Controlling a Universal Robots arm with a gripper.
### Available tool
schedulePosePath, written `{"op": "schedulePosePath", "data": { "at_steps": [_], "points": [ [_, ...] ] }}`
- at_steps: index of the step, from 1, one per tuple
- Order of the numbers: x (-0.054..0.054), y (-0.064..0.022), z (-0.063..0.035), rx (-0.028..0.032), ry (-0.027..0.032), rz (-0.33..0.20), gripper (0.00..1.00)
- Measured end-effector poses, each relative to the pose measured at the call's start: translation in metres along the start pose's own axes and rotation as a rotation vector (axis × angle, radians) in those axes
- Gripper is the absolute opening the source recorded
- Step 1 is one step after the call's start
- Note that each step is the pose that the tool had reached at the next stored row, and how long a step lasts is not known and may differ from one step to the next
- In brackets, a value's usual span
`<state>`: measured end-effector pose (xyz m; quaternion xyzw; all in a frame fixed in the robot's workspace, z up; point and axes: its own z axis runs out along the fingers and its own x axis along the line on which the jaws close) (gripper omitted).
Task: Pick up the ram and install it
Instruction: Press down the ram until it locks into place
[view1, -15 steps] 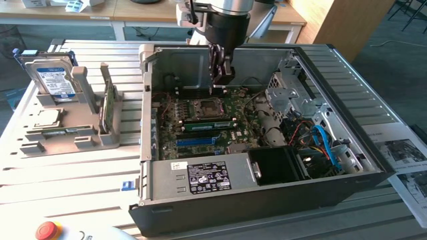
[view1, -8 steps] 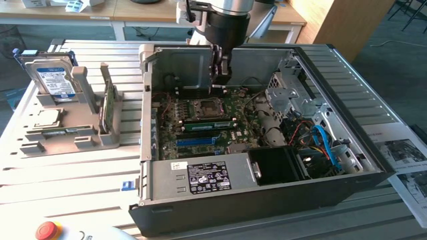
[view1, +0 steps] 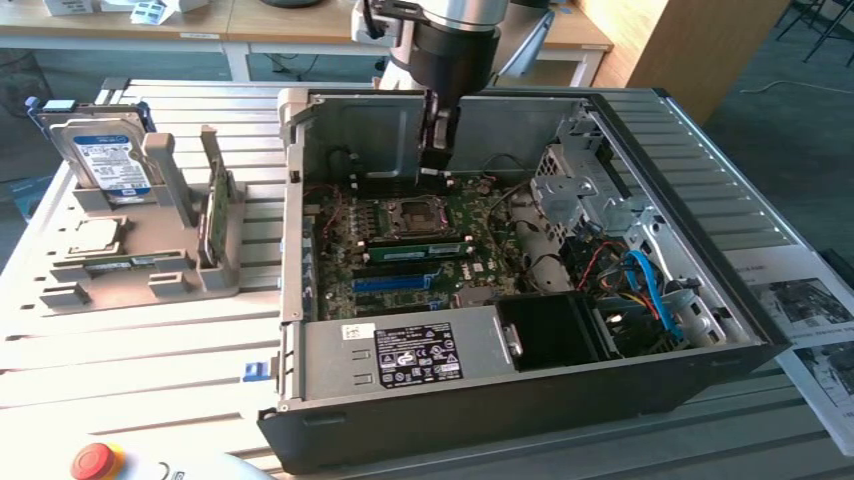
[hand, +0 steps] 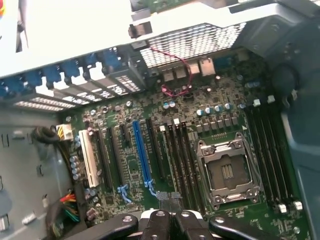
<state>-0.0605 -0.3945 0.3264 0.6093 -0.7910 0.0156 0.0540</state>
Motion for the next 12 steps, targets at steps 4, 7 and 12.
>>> {"op": "schedulePosePath", "data": {
  "at_steps": [4, 7, 12],
  "points": [
    [0.0000, 0.0000, 0.0000, -0.0069, -0.0027, 0.065, 0.10],
    [0.0000, 0.0000, 0.0000, -0.0121, -0.0047, 0.114, 0.10],
    [0.0000, 0.0000, 0.0000, -0.0208, -0.0081, 0.197, 0.10]
  ]
}}
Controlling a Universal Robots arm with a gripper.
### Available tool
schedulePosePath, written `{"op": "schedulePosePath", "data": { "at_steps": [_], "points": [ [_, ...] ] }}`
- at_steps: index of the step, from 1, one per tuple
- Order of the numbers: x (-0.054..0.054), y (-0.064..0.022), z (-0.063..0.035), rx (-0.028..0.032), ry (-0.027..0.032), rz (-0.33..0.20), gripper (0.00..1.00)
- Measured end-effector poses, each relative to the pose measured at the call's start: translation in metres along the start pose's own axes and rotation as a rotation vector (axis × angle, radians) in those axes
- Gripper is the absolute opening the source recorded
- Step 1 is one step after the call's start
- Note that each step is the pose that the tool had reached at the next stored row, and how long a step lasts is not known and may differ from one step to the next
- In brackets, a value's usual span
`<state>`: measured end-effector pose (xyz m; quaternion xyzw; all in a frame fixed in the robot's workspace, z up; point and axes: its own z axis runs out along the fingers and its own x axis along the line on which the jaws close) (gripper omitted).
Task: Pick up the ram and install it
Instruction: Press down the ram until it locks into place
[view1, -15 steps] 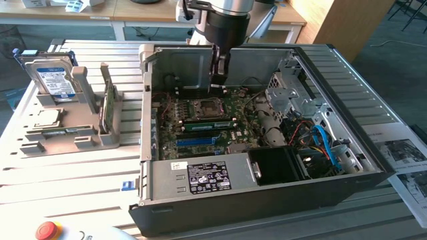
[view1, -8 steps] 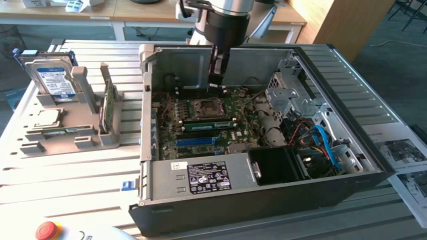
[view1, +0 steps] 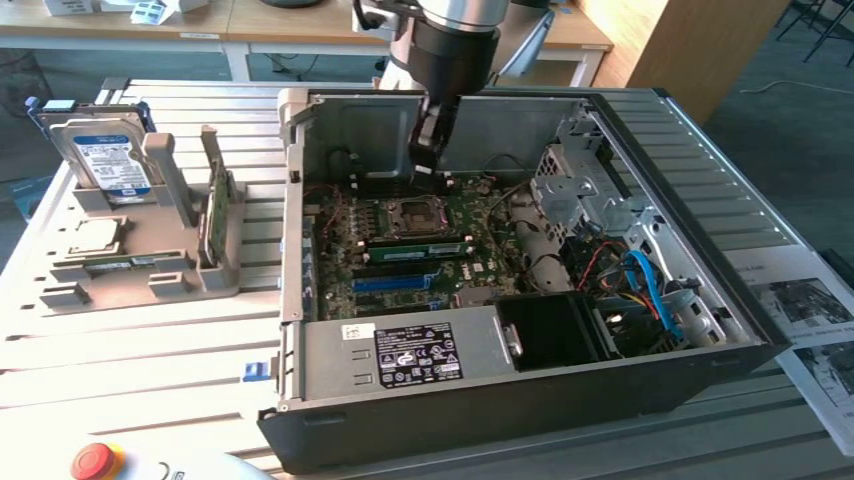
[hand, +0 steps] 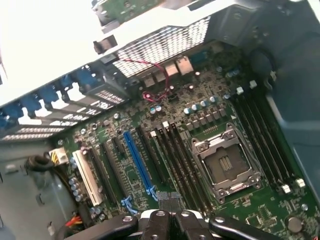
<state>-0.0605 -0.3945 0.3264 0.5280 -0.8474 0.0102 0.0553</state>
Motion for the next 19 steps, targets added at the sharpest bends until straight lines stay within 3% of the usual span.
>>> {"op": "schedulePosePath", "data": {
  "at_steps": [19],
  "points": [
    [0.0000, 0.0000, 0.0000, -0.0326, -0.0129, 0.311, 0.10]
  ]
}}
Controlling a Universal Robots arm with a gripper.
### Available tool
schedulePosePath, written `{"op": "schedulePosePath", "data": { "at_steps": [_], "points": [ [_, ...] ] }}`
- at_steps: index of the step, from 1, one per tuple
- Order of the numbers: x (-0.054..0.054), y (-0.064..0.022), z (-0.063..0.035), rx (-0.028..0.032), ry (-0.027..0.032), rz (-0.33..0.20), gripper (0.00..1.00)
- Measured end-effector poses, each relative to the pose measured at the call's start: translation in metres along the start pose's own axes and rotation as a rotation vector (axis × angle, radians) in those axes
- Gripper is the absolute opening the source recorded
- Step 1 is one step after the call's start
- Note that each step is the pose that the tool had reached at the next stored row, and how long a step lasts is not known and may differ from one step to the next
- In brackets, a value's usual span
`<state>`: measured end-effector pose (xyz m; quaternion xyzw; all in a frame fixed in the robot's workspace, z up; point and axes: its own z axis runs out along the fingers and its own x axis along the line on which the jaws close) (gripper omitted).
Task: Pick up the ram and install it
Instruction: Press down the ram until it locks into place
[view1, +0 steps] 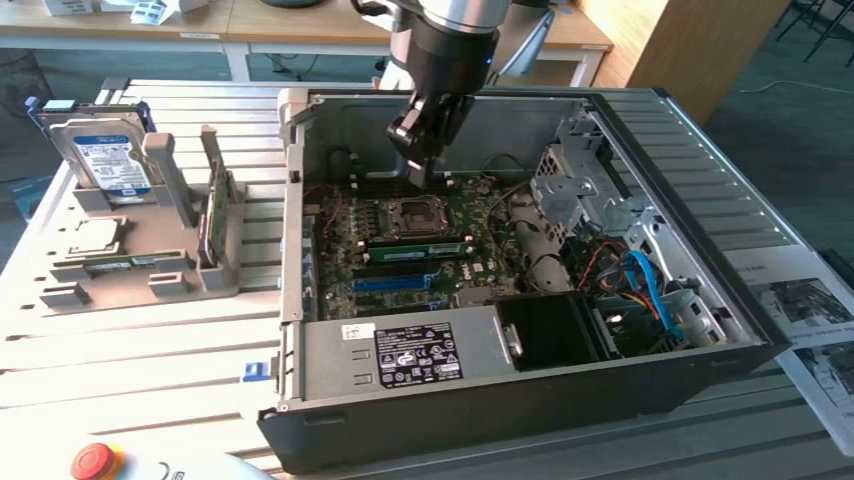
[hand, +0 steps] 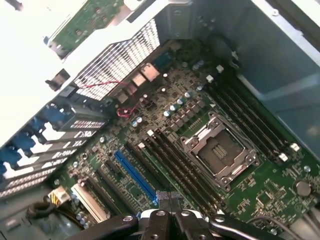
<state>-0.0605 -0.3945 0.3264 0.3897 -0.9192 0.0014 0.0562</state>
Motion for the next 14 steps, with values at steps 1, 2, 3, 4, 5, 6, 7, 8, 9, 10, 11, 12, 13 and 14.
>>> {"op": "schedulePosePath", "data": {
  "at_steps": [1, 2, 3, 4, 5, 6, 7, 8, 9, 10, 11, 12, 13, 14],
  "points": [
    [0.0000, 0.0000, 0.0000, -0.0018, -0.0007, 0.016, 0.10],
    [0.0000, 0.0000, 0.0000, -0.0034, -0.0014, 0.032, 0.10],
    [0.0000, 0.0000, 0.0000, -0.0051, -0.0020, 0.048, 0.10],
    [0.0000, 0.0000, 0.0000, -0.0069, -0.0028, 0.065, 0.10],
    [0.0000, 0.0000, 0.0000, -0.0086, -0.0034, 0.081, 0.10],
    [0.0000, 0.0000, 0.0000, -0.0103, -0.0040, 0.097, 0.10],
    [0.0000, 0.0000, 0.0000, -0.0119, -0.0047, 0.113, 0.10],
    [0.0000, 0.0000, 0.0000, -0.0136, -0.0054, 0.129, 0.10],
    [0.0000, 0.0000, 0.0000, -0.0152, -0.0060, 0.145, 0.10],
    [0.0000, 0.0000, 0.0000, -0.0171, -0.0067, 0.162, 0.10],
    [0.0000, 0.0000, 0.0000, -0.0187, -0.0074, 0.178, 0.10],
    [0.0000, 0.0000, 0.0000, -0.0204, -0.0081, 0.194, 0.10],
    [0.0000, 0.0000, 0.0000, -0.0221, -0.0088, 0.210, 0.10],
    [0.0000, 0.0000, 0.0000, -0.0238, -0.0094, 0.226, 0.10]
  ]
}}
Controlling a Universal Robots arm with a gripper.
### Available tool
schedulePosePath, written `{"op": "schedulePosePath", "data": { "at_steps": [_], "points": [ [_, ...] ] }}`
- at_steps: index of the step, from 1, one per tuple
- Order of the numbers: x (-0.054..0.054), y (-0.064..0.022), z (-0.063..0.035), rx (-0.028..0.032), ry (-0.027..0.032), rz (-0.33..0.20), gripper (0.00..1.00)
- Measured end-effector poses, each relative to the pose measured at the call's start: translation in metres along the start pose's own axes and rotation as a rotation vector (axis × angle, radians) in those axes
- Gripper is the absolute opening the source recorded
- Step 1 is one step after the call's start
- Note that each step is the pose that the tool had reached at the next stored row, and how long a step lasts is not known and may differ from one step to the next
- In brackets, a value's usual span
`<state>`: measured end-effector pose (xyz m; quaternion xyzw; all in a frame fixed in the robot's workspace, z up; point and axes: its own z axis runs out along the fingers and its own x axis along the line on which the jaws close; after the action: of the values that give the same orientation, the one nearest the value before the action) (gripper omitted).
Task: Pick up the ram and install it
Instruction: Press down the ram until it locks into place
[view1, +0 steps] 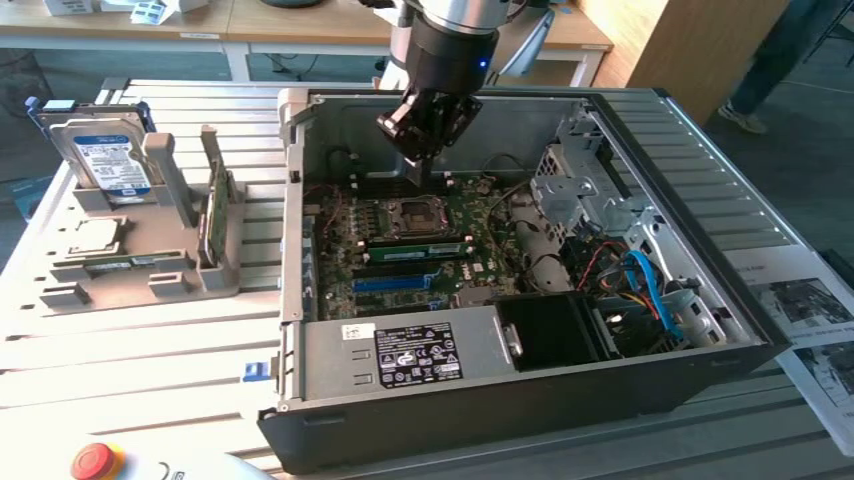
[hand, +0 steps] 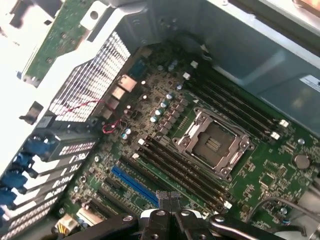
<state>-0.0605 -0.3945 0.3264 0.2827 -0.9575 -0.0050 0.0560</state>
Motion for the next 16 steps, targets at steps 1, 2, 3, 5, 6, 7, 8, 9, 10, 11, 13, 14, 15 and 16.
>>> {"op": "schedulePosePath", "data": {
  "at_steps": [1, 2, 3, 5, 6, 7, 8, 9, 10, 11, 13, 14, 15, 16],
  "points": [
    [0.0000, 0.0000, 0.0000, -0.0017, -0.0007, 0.016, 0.10],
    [0.0000, 0.0000, 0.0000, -0.0035, -0.0014, 0.033, 0.10],
    [0.0000, 0.0000, 0.0000, -0.0054, -0.0021, 0.052, 0.10],
    [0.0000, 0.0000, 0.0000, -0.0088, -0.0035, 0.084, 0.10],
    [0.0000, 0.0000, 0.0000, -0.0106, -0.0041, 0.101, 0.10],
    [0.0000, 0.0000, 0.0000, -0.0123, -0.0049, 0.117, 0.10],
    [0.0000, 0.0000, 0.0000, -0.0140, -0.0055, 0.133, 0.10],
    [0.0000, 0.0000, 0.0000, -0.0157, -0.0061, 0.149, 0.10],
    [0.0000, 0.0000, 0.0000, -0.0173, -0.0067, 0.165, 0.10],
    [0.0000, 0.0000, 0.0000, -0.0192, -0.0076, 0.182, 0.10],
    [0.0000, 0.0000, 0.0000, -0.0225, -0.0089, 0.214, 0.10],
    [0.0000, 0.0000, 0.0000, -0.0242, -0.0096, 0.230, 0.10],
    [0.0000, 0.0000, 0.0000, -0.0258, -0.0102, 0.246, 0.10],
    [0.0000, 0.0000, 0.0000, -0.0275, -0.0108, 0.262, 0.10]
  ]
}}
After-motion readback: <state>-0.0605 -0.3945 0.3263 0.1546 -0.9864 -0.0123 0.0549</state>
